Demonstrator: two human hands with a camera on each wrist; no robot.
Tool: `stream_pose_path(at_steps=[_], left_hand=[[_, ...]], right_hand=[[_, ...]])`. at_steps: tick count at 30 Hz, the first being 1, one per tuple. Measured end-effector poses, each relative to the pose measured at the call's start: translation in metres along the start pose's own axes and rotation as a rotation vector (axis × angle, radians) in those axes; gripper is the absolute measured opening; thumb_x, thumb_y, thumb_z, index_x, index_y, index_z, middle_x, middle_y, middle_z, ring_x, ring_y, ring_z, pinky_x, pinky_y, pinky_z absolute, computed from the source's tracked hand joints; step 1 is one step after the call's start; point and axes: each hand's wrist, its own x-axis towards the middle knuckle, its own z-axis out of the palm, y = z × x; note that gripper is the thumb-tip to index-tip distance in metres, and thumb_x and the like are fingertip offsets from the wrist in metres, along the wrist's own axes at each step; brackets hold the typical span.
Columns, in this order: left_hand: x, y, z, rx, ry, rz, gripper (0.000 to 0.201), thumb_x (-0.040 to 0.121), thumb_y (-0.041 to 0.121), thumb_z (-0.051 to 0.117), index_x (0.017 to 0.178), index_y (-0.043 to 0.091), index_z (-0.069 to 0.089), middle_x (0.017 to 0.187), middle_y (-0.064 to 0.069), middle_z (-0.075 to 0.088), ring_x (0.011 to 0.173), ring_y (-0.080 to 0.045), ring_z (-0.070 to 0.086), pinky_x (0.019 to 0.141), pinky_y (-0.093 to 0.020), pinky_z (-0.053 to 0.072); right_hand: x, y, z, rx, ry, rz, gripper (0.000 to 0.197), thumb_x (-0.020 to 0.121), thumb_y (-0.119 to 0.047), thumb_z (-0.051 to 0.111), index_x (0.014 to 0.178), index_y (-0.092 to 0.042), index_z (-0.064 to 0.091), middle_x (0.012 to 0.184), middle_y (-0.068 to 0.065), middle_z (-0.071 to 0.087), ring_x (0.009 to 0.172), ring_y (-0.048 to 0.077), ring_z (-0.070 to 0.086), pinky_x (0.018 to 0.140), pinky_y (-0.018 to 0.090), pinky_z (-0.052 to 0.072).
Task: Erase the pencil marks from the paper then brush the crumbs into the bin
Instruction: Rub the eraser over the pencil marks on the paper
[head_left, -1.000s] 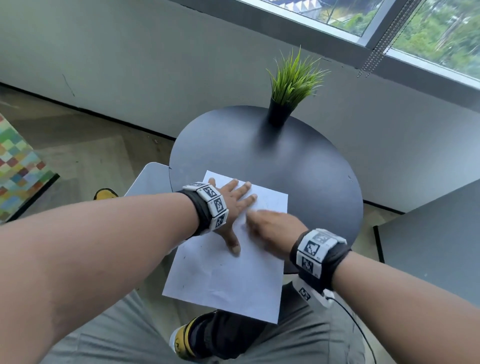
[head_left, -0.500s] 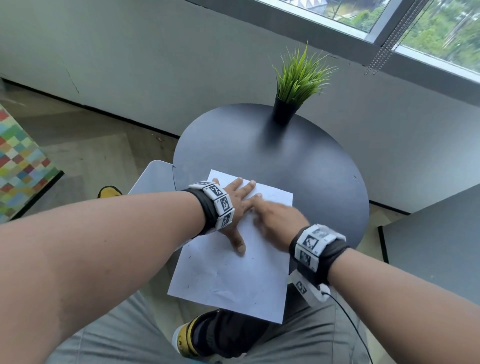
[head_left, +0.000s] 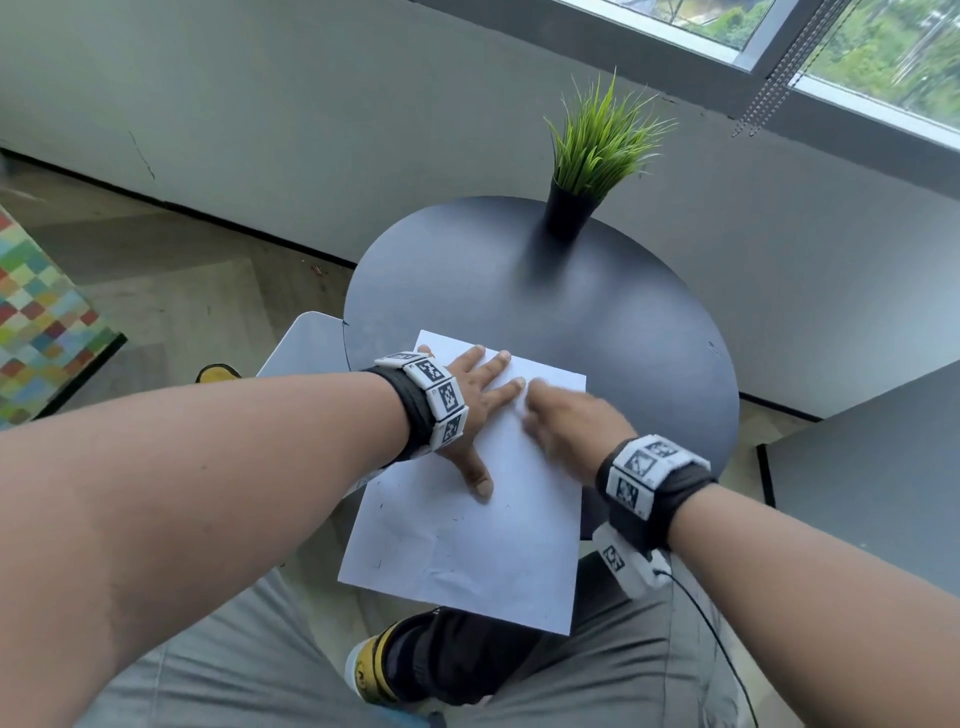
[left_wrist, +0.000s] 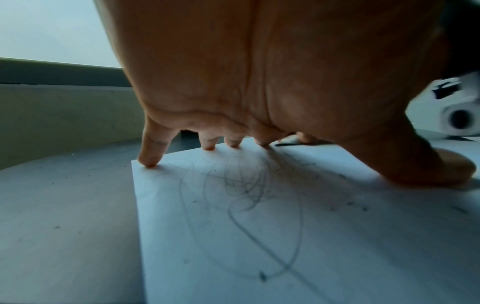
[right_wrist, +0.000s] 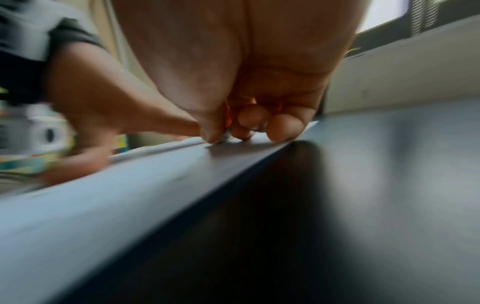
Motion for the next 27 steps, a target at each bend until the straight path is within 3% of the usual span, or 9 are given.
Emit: stream_pose_path(at_steps=[2, 3, 6, 8, 13, 15, 17, 22, 27], left_hand=[[-0.001, 0.001, 0.0, 0.002, -0.006, -0.006, 0.152, 0.048, 0.094, 0.067, 0.157, 0.034, -0.021, 0.165, 0.002, -0.028, 0.153, -0.029, -0.021, 0.11, -0.079, 0.012], [-0.001, 0.002, -0.001, 0.003, -0.01, -0.008, 0.152, 0.048, 0.094, 0.067, 0.157, 0.034, -0.021, 0.165, 0.002, -0.028, 0.153, -0.029, -0.021, 0.109, -0.08, 0.012], [-0.002, 0.001, -0.002, -0.005, -0.015, -0.01, 0.152, 0.047, 0.093, 0.068, 0.156, 0.035, -0.021, 0.164, 0.002, -0.03, 0.153, -0.028, -0.021, 0.108, -0.081, 0.012], [-0.002, 0.002, -0.003, -0.003, -0.019, -0.011, 0.152, 0.048, 0.093, 0.068, 0.157, 0.035, -0.02, 0.165, 0.002, -0.029, 0.153, -0.029, -0.021, 0.108, -0.081, 0.013], [-0.006, 0.007, -0.008, 0.012, -0.028, -0.022, 0.149, 0.054, 0.088, 0.071, 0.157, 0.033, -0.021, 0.165, -0.001, -0.028, 0.153, -0.032, -0.02, 0.111, -0.075, 0.013], [-0.008, 0.009, -0.01, 0.009, -0.036, -0.02, 0.148, 0.055, 0.087, 0.072, 0.157, 0.032, -0.02, 0.165, -0.003, -0.028, 0.153, -0.033, -0.019, 0.112, -0.074, 0.013], [-0.01, 0.009, -0.012, 0.017, -0.041, -0.011, 0.147, 0.056, 0.086, 0.072, 0.158, 0.032, -0.02, 0.165, -0.005, -0.028, 0.153, -0.035, -0.019, 0.112, -0.073, 0.013], [-0.012, 0.012, -0.013, 0.026, -0.021, -0.016, 0.146, 0.058, 0.086, 0.071, 0.158, 0.031, -0.019, 0.166, -0.005, -0.025, 0.153, -0.035, -0.018, 0.114, -0.07, 0.015], [-0.01, 0.012, -0.013, 0.021, -0.036, -0.023, 0.146, 0.056, 0.087, 0.071, 0.157, 0.034, -0.02, 0.165, -0.005, -0.028, 0.153, -0.036, -0.019, 0.112, -0.074, 0.014]], right_hand=[[0.009, 0.013, -0.008, 0.006, 0.073, 0.141, 0.021, 0.1, -0.036, 0.04, 0.101, -0.015, 0.042, 0.107, 0.012, 0.062, 0.086, 0.032, 0.053, 0.072, 0.037, 0.042], [0.007, 0.01, -0.007, -0.005, 0.087, 0.113, 0.018, 0.1, -0.034, 0.04, 0.101, -0.016, 0.041, 0.108, 0.012, 0.062, 0.087, 0.033, 0.054, 0.072, 0.037, 0.043], [-0.016, -0.018, 0.011, -0.008, -0.034, -0.178, 0.012, 0.096, -0.029, 0.046, 0.106, -0.022, 0.043, 0.107, 0.003, 0.062, 0.098, 0.032, 0.059, 0.075, 0.038, 0.047], [-0.023, -0.019, 0.011, -0.012, -0.097, -0.226, 0.014, 0.096, -0.035, 0.043, 0.102, -0.023, 0.041, 0.104, 0.0, 0.062, 0.097, 0.029, 0.06, 0.075, 0.04, 0.049], [0.001, 0.011, -0.007, -0.056, 0.04, 0.066, 0.021, 0.101, -0.041, 0.035, 0.099, -0.019, 0.036, 0.095, 0.007, 0.057, 0.089, 0.037, 0.059, 0.076, 0.042, 0.05], [-0.009, -0.008, 0.004, -0.056, 0.01, -0.068, 0.015, 0.098, -0.034, 0.041, 0.11, -0.023, 0.039, 0.107, 0.004, 0.061, 0.097, 0.036, 0.061, 0.075, 0.04, 0.05], [-0.025, -0.023, 0.015, -0.058, -0.072, -0.214, 0.012, 0.096, -0.031, 0.045, 0.106, -0.026, 0.039, 0.107, -0.001, 0.062, 0.099, 0.032, 0.061, 0.073, 0.04, 0.05], [-0.002, 0.014, -0.006, -0.094, 0.031, 0.069, 0.022, 0.101, -0.042, 0.033, 0.094, -0.021, 0.031, 0.097, 0.005, 0.061, 0.082, 0.033, 0.056, 0.071, 0.04, 0.049], [-0.032, -0.012, 0.01, -0.081, -0.093, -0.236, 0.011, 0.097, -0.034, 0.042, 0.093, -0.029, 0.032, 0.094, -0.005, 0.057, 0.09, 0.028, 0.058, 0.069, 0.039, 0.049]])
